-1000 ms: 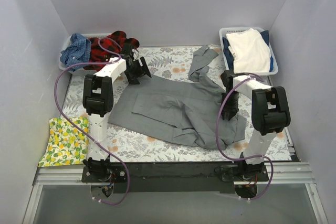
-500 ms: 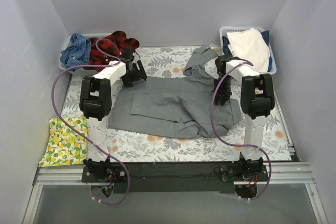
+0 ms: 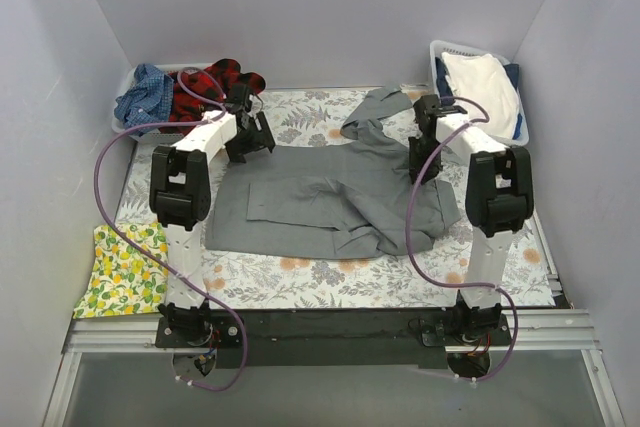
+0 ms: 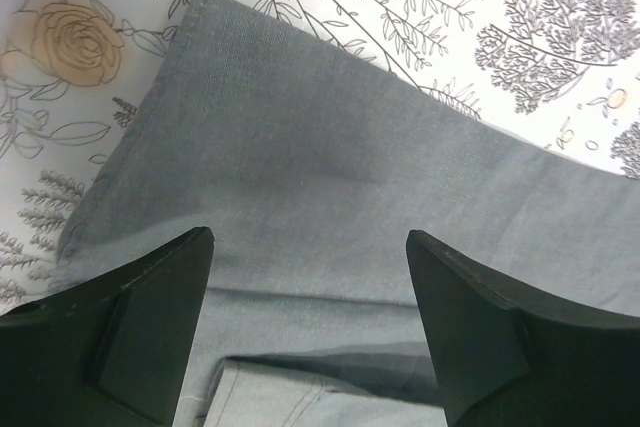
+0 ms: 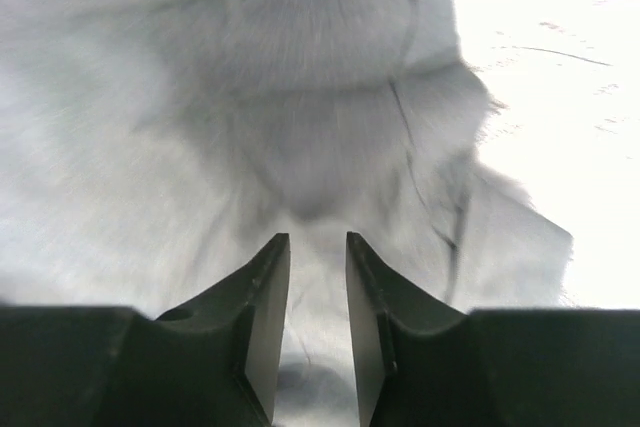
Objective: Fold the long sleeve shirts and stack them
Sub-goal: Fold the shirt
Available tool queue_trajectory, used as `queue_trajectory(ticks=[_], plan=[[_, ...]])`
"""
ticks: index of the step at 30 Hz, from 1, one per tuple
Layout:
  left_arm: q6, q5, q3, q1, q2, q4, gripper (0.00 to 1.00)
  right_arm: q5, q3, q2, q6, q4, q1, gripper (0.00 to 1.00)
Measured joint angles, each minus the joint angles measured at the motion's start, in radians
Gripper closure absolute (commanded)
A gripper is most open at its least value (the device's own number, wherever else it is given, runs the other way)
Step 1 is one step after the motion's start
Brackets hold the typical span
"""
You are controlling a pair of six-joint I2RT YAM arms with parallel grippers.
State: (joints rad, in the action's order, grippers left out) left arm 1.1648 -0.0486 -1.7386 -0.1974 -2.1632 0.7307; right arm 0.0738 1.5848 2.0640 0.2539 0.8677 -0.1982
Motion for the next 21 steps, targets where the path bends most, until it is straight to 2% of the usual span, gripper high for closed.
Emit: queue_trajectory(ticks=[5, 10, 16, 21], plan=[[-0.001, 0.005, 0.020, 0.001, 0.073, 0.010, 0.21, 0.025, -0.032, -0.216, -0.008, -0.085, 0.000, 0.65], [0.003, 0.019, 0.174, 0.001, 0.271, -0.003, 0.21, 0.025, -0.110, -0.407, -0.003, -0.149, 0.000, 0.65], [0.026, 0.053, 0.436, 0.001, 0.469, 0.002, 0.21, 0.021, -0.362, -0.468, 0.017, -0.121, 0.000, 0.65], [0.058, 0.089, 0.589, 0.001, 0.493, 0.000, 0.21, 0.008, -0.483, -0.493, 0.043, -0.082, 0.000, 0.65]])
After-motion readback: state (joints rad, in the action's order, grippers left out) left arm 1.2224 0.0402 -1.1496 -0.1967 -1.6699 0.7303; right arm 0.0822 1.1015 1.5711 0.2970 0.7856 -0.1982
